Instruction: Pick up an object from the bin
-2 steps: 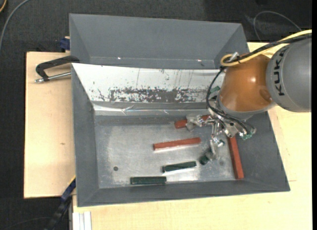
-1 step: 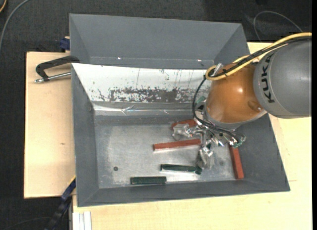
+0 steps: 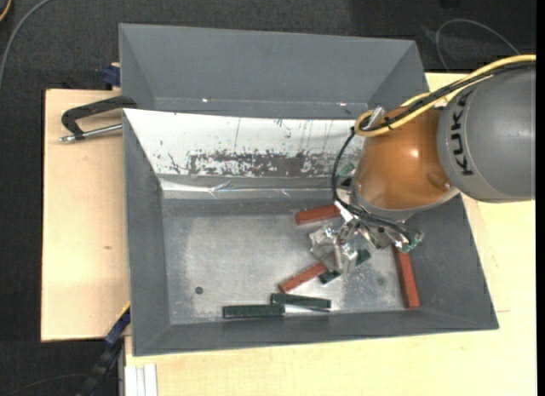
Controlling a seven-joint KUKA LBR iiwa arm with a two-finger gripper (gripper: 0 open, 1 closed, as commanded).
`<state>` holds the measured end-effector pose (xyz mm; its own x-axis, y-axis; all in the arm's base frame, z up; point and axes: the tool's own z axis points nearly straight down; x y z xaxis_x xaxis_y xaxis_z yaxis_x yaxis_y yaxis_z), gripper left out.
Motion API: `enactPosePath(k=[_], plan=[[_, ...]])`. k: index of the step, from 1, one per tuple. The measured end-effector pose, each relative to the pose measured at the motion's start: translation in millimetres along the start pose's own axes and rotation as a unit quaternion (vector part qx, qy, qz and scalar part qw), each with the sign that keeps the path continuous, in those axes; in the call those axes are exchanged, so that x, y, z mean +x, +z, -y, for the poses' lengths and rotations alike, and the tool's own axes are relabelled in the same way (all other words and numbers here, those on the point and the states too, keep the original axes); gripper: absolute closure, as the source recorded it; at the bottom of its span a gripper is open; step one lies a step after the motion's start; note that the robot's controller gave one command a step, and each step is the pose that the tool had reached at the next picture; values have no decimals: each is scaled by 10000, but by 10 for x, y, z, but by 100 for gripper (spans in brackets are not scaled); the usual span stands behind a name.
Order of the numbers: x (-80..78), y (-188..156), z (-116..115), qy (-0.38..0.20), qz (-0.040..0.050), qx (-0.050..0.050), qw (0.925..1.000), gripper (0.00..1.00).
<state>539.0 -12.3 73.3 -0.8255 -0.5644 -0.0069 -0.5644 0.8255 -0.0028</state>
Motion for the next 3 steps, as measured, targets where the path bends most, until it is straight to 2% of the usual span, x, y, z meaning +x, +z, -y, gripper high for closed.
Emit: enactPosePath(k=[1,2,3], plan=[[13,20,-8,-3,-18,-10,10000,0],[29,24,-630,-344,-30,-37,9994,0],[-231,20,-172,-433,5,3,9991,0]])
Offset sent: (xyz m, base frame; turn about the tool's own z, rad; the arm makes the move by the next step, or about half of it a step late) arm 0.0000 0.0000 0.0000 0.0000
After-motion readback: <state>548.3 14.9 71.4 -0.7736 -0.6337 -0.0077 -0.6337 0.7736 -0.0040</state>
